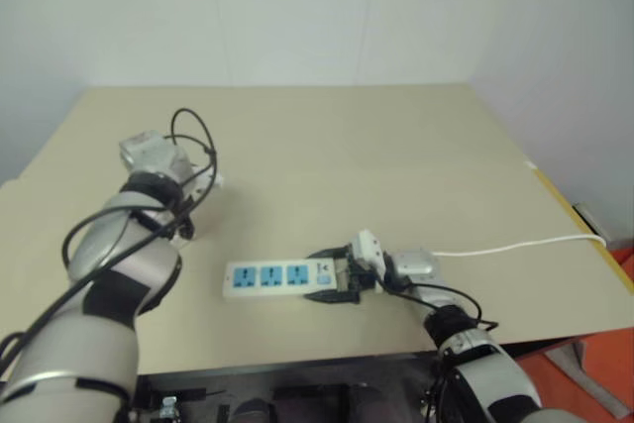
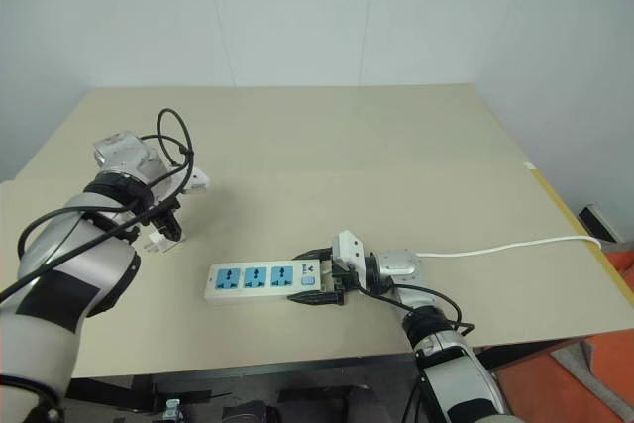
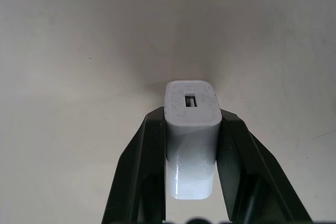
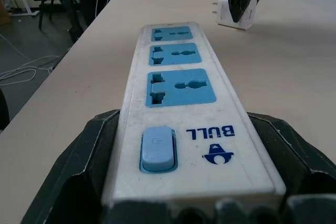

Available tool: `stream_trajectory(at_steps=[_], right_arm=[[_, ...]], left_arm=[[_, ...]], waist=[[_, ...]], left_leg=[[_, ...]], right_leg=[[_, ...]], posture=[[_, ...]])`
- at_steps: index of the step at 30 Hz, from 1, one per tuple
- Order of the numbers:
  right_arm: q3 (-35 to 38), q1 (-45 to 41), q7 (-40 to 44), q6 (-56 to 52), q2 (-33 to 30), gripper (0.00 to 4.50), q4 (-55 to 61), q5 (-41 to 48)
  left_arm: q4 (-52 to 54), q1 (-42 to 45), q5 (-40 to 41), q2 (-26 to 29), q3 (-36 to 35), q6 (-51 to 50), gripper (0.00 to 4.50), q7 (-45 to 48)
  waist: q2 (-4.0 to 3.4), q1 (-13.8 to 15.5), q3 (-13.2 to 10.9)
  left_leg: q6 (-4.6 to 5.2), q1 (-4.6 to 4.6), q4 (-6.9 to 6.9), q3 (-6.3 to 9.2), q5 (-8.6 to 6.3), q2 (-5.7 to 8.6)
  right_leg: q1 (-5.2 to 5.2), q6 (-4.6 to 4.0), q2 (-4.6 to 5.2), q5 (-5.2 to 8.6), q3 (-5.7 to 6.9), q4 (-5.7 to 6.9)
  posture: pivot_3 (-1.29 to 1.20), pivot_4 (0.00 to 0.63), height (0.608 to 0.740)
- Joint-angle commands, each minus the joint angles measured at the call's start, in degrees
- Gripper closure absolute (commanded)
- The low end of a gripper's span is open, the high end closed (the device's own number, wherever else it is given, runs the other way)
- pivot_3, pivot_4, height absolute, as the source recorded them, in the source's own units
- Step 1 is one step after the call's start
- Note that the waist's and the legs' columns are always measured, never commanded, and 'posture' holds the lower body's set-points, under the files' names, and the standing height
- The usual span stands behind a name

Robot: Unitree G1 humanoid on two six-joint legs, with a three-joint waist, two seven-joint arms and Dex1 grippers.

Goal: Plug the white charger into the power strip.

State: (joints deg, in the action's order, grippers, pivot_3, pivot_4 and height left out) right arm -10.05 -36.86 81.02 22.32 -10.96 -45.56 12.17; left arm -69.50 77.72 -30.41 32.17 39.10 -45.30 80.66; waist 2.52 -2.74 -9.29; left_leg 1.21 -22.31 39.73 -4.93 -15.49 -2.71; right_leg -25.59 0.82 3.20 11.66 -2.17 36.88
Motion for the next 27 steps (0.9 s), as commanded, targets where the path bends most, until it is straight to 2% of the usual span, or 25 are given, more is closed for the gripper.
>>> stream_trajectory(at_steps=[1,4,8,10,13,17,20,22,27], right_arm=[[0.37,0.23,0.03,0.36,-0.03,1.08,0.9,-0.02],[0.33,0.29,0.15,0.23,-0.07,1.08,0.98,0.01],[0.27,0.38,0.34,0.23,-0.1,1.08,0.96,0.03],[0.2,0.49,0.49,0.29,-0.06,1.08,0.84,0.07],[0.07,0.42,0.77,0.42,0.13,1.08,0.4,0.02],[0.0,-0.06,0.28,0.79,0.91,1.08,-0.28,-0.24],[-0.04,-0.32,0.19,0.77,1.35,1.08,-0.57,-0.47],[-0.03,-0.52,0.2,0.61,1.52,1.08,-0.71,-0.6],[-0.03,-1.11,0.31,0.76,1.75,1.08,-1.3,-0.93]], left_arm=[[0.9,-0.34,-0.58,0.22,-0.63,-0.34,3.52,0.37],[3.04,-0.4,0.31,1.01,-1.57,0.31,3.52,1.33],[8.57,-0.24,4.35,2.69,-7.54,1.08,3.52,-1.14],[12.61,-0.65,8.47,3.31,-13.82,1.12,3.52,-5.05],[22.53,-4.86,15.59,3.04,-26.87,4.98,3.52,-17.79],[37.47,-12.01,25.46,-0.06,-42.07,10.89,3.52,-28.76],[50.25,-17.51,37.34,-2.14,-49.92,8.76,3.52,-24.54],[56.81,-20.32,43.45,-1.65,-50.62,3.97,3.52,-20.38],[61.18,-25.28,56.34,-1.79,-52.54,-1.28,3.52,-13.25]], waist=[[0.0,0.0,0.0],[0.0,0.01,0.0],[0.0,0.08,0.0],[0.0,0.08,0.0],[0.0,0.05,0.0],[0.0,-0.02,0.0],[-0.01,-0.08,0.0],[-0.01,-0.24,0.01],[-0.03,-0.43,0.02]], left_leg=[[0.0,0.0,0.0,0.0,0.0,0.0],[0.0,0.0,0.0,0.0,0.0,0.0],[0.0,0.0,0.01,0.0,0.0,-0.01],[0.0,-0.01,0.01,0.02,0.0,-0.02],[0.0,0.01,0.01,0.11,0.0,-0.03],[-0.02,0.03,0.02,0.32,-0.01,-0.06],[-0.06,0.02,0.03,0.28,-0.03,-0.1],[-0.08,0.03,0.03,0.25,-0.03,-0.09],[-0.09,0.21,0.05,0.09,-0.02,-0.06]], right_leg=[[0.0,0.0,0.0,0.0,0.0,0.0],[0.0,0.0,0.0,0.0,0.0,0.01],[0.0,0.0,0.01,0.0,0.0,0.02],[0.0,0.0,0.02,0.0,0.02,0.0],[-0.02,0.0,0.1,-0.01,0.02,0.08],[-0.13,-0.02,0.17,-0.03,-0.06,0.23],[-0.15,-0.05,0.18,-0.05,-0.07,0.27],[-0.16,-0.05,0.16,-0.06,-0.07,0.29],[0.02,-0.05,0.12,-0.05,-0.07,0.25]], posture=[[0.0,0.15,0.74],[0.0,0.15,0.74],[0.0,0.15,0.74],[0.0,0.15,0.74],[0.0,0.15,0.74],[0.0,0.15,0.74],[0.0,0.15,0.74],[0.0,0.15,0.74],[0.0,0.15,0.74]])
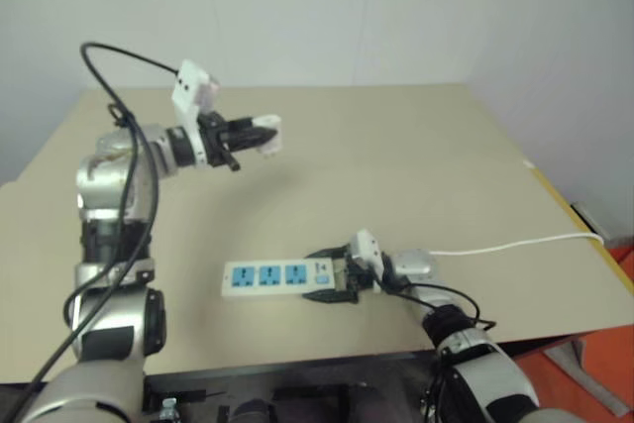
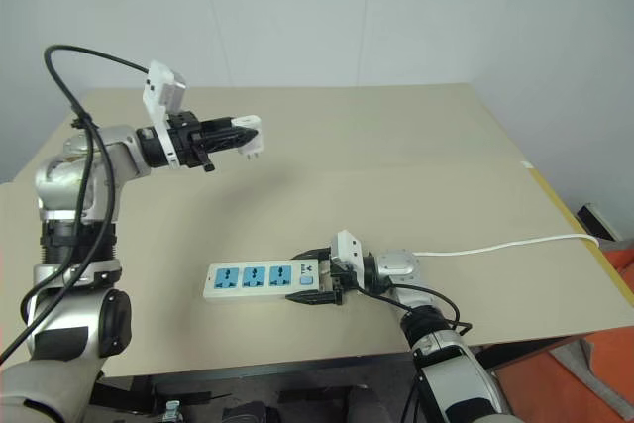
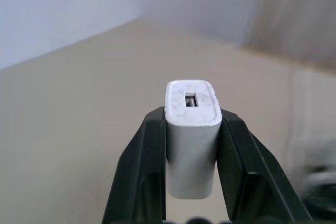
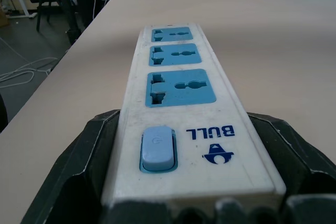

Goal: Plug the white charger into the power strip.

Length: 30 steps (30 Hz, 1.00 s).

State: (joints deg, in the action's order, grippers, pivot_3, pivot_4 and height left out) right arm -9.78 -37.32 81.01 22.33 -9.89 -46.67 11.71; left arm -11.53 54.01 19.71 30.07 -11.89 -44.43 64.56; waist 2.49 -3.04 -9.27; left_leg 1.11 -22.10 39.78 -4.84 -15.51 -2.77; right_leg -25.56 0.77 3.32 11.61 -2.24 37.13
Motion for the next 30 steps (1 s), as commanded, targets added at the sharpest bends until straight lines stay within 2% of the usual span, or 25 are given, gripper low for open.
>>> stream_trajectory(at_steps=[1,4,7,12,15,30], right_arm=[[-0.26,-0.81,0.35,0.69,0.73,1.08,-0.28,-0.5],[-0.19,-1.05,0.46,0.65,0.75,1.08,-0.52,-0.62],[-0.3,-1.12,0.69,0.6,0.7,1.08,-0.73,-0.8],[-0.47,-1.38,0.63,0.58,0.71,1.08,-1.17,-1.12],[-0.62,-1.53,0.63,0.36,0.79,1.08,-1.17,-1.22],[-0.67,-1.47,0.7,0.19,0.82,1.08,-1.16,-1.74]], left_arm=[[4.63,-3.18,7.46,-0.18,-1.39,-0.82,3.52,3.34],[9.92,-9.85,12.24,-1.74,-1.24,6.35,3.52,9.23],[12.69,-15.15,14.31,-0.63,1.27,9.85,3.52,15.05],[12.81,-19.3,14.54,2.24,5.58,12.5,3.52,20.64],[10.84,-21.34,11.67,2.77,8.37,19.52,3.52,23.94],[6.3,-26.0,6.96,2.12,13.15,34.37,3.52,24.12]], waist=[[0.0,-0.22,0.0],[0.0,-0.56,0.0],[0.0,-0.84,0.0],[0.0,-0.76,0.0],[-0.01,-0.79,0.0],[-0.01,-0.79,0.0]], left_leg=[[0.0,0.12,-0.01,-0.03,0.0,0.0],[0.0,0.24,-0.02,-0.02,-0.01,0.0],[-0.01,0.22,-0.02,-0.03,-0.01,-0.01],[-0.01,0.3,-0.01,-0.11,-0.01,0.03],[0.0,0.36,-0.02,-0.1,-0.02,0.04],[0.02,0.38,-0.02,-0.13,-0.03,0.02]], right_leg=[[0.13,0.0,-0.01,0.01,0.0,-0.03],[0.3,0.01,-0.02,0.01,0.02,-0.07],[0.3,0.0,-0.02,0.01,0.02,-0.11],[0.37,0.0,-0.02,0.02,0.04,-0.37],[0.42,0.0,-0.02,0.02,0.03,-0.38],[0.41,-0.01,-0.04,0.03,0.0,-0.4]], posture=[[0.0,0.15,0.74],[0.0,0.15,0.74],[0.0,0.15,0.74],[0.0,0.15,0.74],[0.0,0.15,0.74],[0.0,0.15,0.74]])
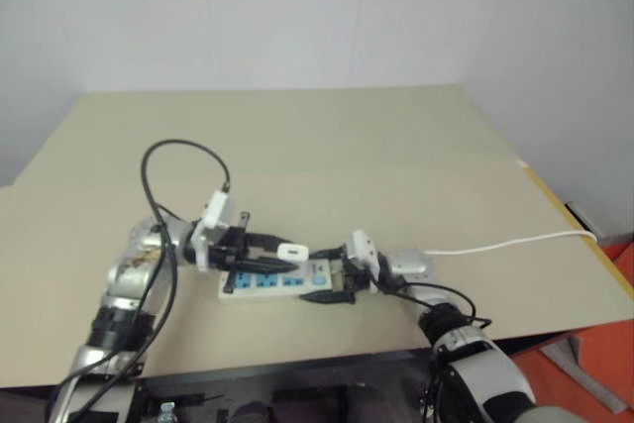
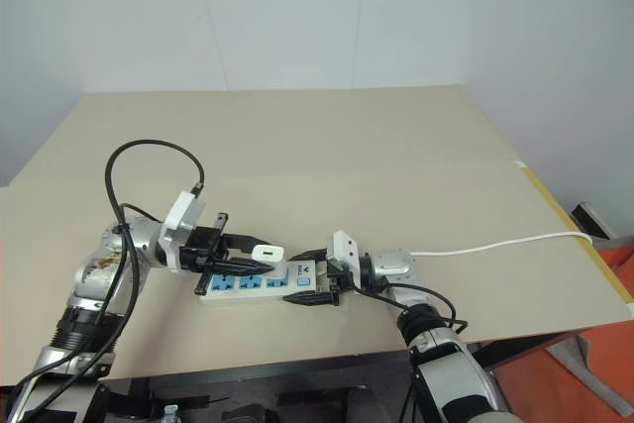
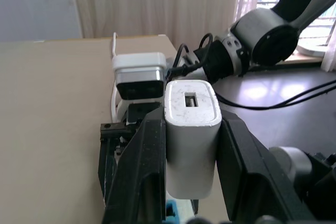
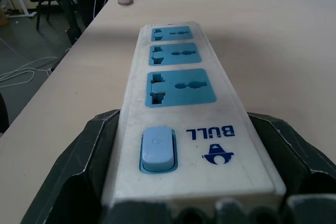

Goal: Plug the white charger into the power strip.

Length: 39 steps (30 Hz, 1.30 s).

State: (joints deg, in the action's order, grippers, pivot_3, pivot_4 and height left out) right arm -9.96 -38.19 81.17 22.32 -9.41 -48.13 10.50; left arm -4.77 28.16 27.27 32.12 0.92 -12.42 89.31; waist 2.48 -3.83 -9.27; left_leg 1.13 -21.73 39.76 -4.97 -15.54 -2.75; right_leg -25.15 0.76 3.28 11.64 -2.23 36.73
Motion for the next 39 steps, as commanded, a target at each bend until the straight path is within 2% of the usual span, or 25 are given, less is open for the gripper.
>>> stream_trajectory(at_steps=[1,11,39], right_arm=[[-0.49,-0.59,0.53,0.21,0.32,1.08,0.3,-0.55],[-0.48,-0.4,0.32,0.2,0.19,1.08,0.47,-0.69],[-0.42,-0.13,0.21,-0.11,0.11,1.08,0.75,-0.61]], left_arm=[[-0.86,-0.21,-0.82,0.03,0.5,2.59,3.52,-0.96],[-0.91,-2.06,-1.16,-1.02,1.66,2.7,3.52,-5.2],[-1.46,-5.89,-1.56,-1.45,1.74,6.12,3.52,-8.23]], waist=[[0.0,-0.01,0.0],[0.0,0.0,0.0],[0.0,0.01,0.0]], left_leg=[[0.0,0.0,0.0,0.0,0.0,0.0],[0.02,0.0,-0.01,0.03,-0.01,-0.01],[0.04,0.0,-0.03,0.05,-0.03,-0.03]], right_leg=[[0.0,0.0,0.0,0.0,0.0,0.0],[0.0,0.0,0.0,0.0,0.0,0.0],[0.0,0.0,0.01,0.0,0.01,-0.03]], posture=[[0.0,0.15,0.74],[0.0,0.15,0.74],[0.0,0.15,0.74]])
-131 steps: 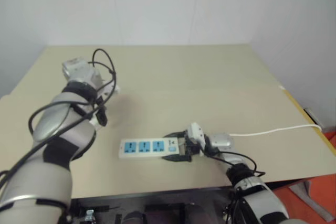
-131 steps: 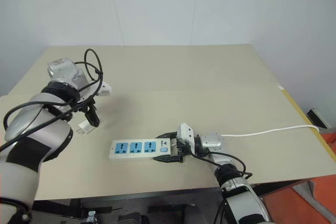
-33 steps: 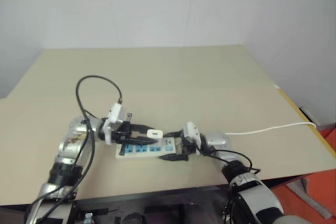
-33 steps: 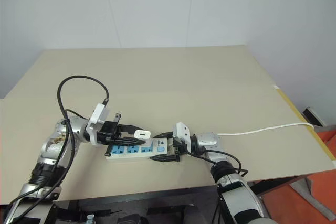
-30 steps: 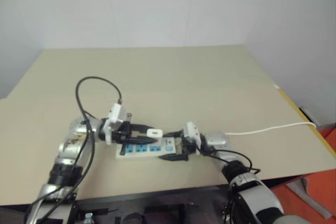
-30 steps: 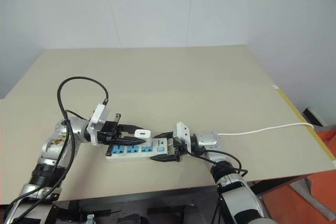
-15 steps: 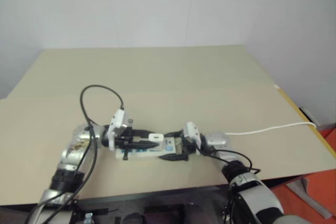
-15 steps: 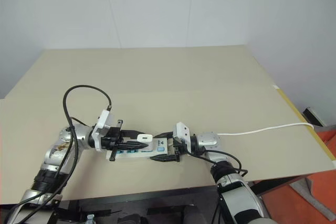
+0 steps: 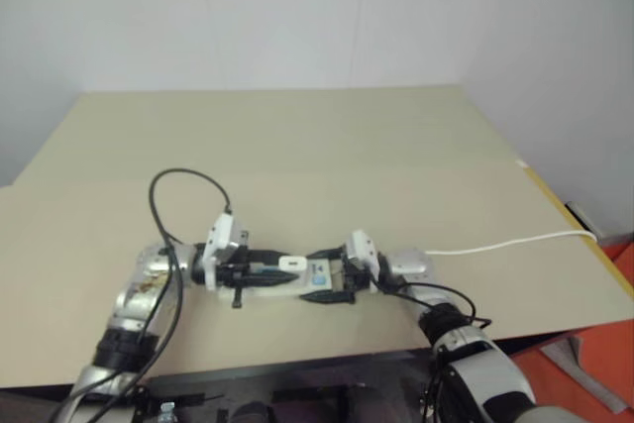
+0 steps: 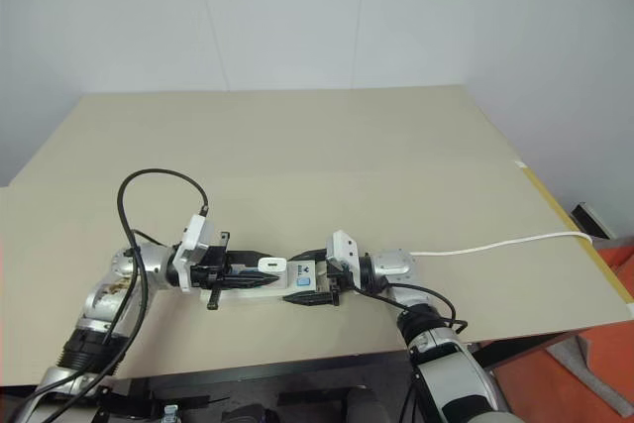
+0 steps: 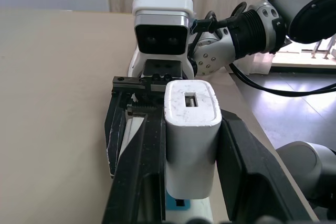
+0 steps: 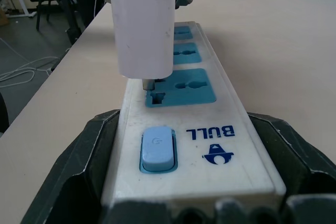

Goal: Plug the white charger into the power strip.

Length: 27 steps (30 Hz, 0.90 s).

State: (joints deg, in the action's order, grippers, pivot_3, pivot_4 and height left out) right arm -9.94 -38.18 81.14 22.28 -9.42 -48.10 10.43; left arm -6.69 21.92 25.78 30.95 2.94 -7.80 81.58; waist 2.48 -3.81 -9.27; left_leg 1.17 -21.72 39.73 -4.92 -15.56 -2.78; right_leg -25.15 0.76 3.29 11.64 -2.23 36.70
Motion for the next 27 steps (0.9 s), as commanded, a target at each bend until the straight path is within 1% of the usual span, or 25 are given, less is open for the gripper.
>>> stream_trajectory(at_steps=[1,8,20,27], right_arm=[[-0.44,-0.15,0.24,-0.08,0.12,1.08,0.72,-0.53],[-0.4,-0.11,0.21,-0.08,0.13,1.08,0.76,-0.49],[-0.33,0.05,0.08,-0.03,0.01,1.08,0.88,-0.46],[-0.26,0.12,0.16,-0.19,0.03,1.08,1.24,-0.29]], left_arm=[[0.28,0.51,0.01,-0.36,-0.33,1.52,3.52,-0.67],[-0.18,0.78,0.37,-0.76,-0.28,0.94,3.52,-1.49],[-2.24,0.22,-0.27,0.16,0.47,1.16,3.52,0.3],[-7.41,1.59,-2.48,0.3,0.89,4.55,3.52,1.12]], waist=[[0.0,-0.01,0.0],[0.0,0.0,0.0],[0.0,-0.04,0.0],[0.0,-0.08,0.0]], left_leg=[[0.0,0.0,0.0,0.0,0.0,0.0],[0.0,0.0,-0.01,0.0,0.0,0.0],[0.01,0.01,-0.02,0.01,-0.01,-0.01],[0.01,0.02,-0.03,-0.01,-0.01,-0.01]], right_leg=[[0.0,0.0,0.0,0.0,0.0,0.0],[0.0,0.0,0.0,0.0,0.0,-0.01],[0.0,0.0,0.0,0.0,0.0,-0.02],[0.0,-0.01,-0.01,0.01,0.0,-0.02]], posture=[[0.0,0.15,0.74],[0.0,0.15,0.74],[0.0,0.15,0.74],[0.0,0.15,0.74]])
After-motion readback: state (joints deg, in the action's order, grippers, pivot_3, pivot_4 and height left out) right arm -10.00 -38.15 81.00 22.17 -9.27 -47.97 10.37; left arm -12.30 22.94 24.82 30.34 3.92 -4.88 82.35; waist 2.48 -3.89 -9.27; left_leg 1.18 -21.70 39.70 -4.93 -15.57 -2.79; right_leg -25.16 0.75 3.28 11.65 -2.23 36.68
